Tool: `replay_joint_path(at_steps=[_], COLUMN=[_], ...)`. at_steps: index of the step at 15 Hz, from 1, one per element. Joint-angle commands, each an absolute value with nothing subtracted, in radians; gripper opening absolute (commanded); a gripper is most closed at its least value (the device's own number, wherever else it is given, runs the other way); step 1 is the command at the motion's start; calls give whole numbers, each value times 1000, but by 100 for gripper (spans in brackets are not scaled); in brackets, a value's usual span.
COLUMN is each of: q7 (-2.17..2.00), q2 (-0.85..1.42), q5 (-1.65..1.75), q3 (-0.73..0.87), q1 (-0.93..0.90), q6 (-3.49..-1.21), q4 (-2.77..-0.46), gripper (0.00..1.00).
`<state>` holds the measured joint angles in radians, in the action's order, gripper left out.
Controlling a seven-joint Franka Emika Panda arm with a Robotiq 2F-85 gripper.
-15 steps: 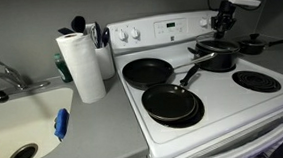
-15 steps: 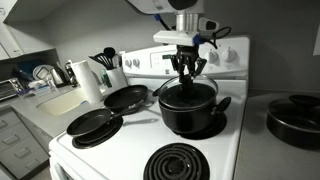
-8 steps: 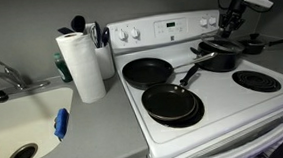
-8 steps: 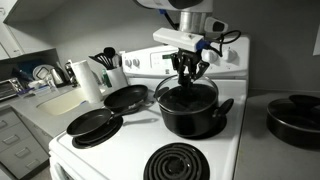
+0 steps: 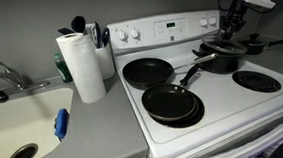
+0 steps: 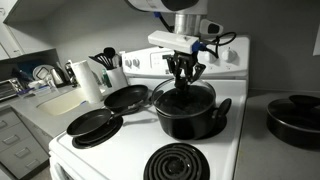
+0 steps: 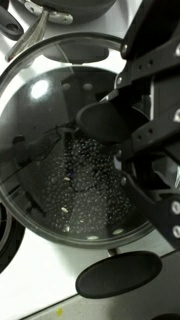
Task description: Cover the pot with the lid
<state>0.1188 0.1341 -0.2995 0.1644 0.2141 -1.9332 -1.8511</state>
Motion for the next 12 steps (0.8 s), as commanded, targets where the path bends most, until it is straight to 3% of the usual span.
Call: replay_joint_path(at_steps=[1,12], q7=[84,3], q2=[141,194], q5=[-210,-81], q3=[163,146], q1=[194,139], q6=[-1953,-2050], q4=[-1867,-1848], gripper=[14,14])
